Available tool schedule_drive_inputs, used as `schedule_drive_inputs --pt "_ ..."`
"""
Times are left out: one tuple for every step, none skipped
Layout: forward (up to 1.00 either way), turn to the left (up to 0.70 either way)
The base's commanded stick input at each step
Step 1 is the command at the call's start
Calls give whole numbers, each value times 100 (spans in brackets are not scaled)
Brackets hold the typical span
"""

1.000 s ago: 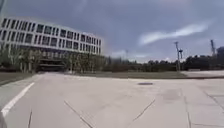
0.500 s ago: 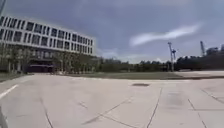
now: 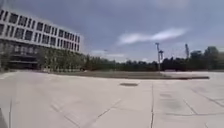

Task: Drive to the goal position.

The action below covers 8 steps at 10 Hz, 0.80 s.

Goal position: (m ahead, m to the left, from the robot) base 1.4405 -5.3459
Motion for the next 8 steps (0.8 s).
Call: schedule_drive_inputs --pt "100 -40" --pt "100 -40" --pt "100 -40" --pt "100 -40" --pt "100 -40" --pt "100 -40" --pt "100 -40" --pt "100 -40"
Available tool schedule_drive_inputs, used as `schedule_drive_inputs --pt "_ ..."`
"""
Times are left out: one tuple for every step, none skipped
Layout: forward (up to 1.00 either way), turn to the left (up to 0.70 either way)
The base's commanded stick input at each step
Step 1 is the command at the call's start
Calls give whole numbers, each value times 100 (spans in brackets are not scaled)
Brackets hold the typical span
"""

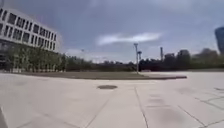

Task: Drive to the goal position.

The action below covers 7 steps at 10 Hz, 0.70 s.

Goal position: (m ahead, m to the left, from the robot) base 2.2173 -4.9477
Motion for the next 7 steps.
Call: schedule_drive_inputs --pt "100 -40" --pt "100 -40" --pt "100 -40" --pt "100 -40" --pt "100 -40" --pt "100 -40" --pt "100 -40"
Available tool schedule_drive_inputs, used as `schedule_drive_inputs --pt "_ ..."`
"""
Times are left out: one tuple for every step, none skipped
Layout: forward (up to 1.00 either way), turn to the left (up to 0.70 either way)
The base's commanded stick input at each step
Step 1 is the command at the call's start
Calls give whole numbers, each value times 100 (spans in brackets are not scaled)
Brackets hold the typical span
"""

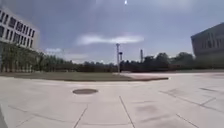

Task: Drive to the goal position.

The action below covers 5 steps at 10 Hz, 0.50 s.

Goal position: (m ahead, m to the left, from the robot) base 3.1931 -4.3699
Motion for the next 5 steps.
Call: schedule_drive_inputs --pt "100 -40" --pt "100 -40" --pt "100 -40" --pt "100 -40" --pt "100 -40"
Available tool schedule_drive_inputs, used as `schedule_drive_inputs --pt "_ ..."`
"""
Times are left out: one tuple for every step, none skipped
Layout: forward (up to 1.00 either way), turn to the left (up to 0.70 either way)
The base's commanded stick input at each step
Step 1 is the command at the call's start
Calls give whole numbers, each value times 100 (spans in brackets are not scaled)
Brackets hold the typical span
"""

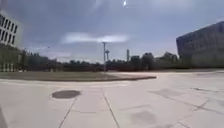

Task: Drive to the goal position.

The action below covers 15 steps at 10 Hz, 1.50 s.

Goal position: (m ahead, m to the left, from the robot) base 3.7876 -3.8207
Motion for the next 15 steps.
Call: schedule_drive_inputs --pt "100 -40" --pt "100 -40" --pt "100 -40" --pt "100 -40" --pt "100 -40" --pt "100 -40" --pt "100 -40" --pt "100 -40" --pt "100 -40" --pt "100 -40" --pt "100 -40" --pt "100 -40" --pt "100 -40" --pt "100 -40" --pt "100 -40"
